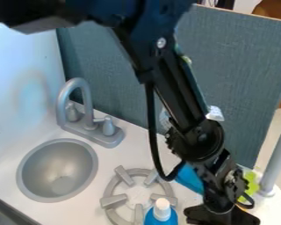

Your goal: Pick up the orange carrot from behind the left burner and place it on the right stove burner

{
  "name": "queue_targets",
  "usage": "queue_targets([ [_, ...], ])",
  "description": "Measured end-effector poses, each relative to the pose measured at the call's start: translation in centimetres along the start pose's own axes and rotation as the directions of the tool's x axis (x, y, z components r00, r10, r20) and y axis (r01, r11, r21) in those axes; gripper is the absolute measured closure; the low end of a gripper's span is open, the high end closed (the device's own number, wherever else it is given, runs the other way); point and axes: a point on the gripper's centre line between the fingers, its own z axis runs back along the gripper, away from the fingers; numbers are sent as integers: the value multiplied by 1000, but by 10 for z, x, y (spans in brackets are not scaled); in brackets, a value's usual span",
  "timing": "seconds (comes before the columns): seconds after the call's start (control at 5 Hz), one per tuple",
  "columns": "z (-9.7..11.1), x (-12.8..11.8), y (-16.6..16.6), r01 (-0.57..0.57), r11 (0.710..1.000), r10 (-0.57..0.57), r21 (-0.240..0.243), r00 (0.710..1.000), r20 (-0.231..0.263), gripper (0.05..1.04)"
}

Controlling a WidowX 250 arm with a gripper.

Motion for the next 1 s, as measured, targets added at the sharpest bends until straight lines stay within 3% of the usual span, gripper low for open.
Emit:
queue_targets([
  [0.2,-8,1,4,19,999,-19,29,1000,0,523],
  [0.4,-9,3,5,37,998,-37,44,999,1,214],
  [0.6,-9,-4,9,86,995,-84,42,996,-31,68],
  [0.8,39,10,12,147,989,-146,-11,989,28,73],
  [1.0,96,18,21,161,987,-159,-14,984,86,74],
])
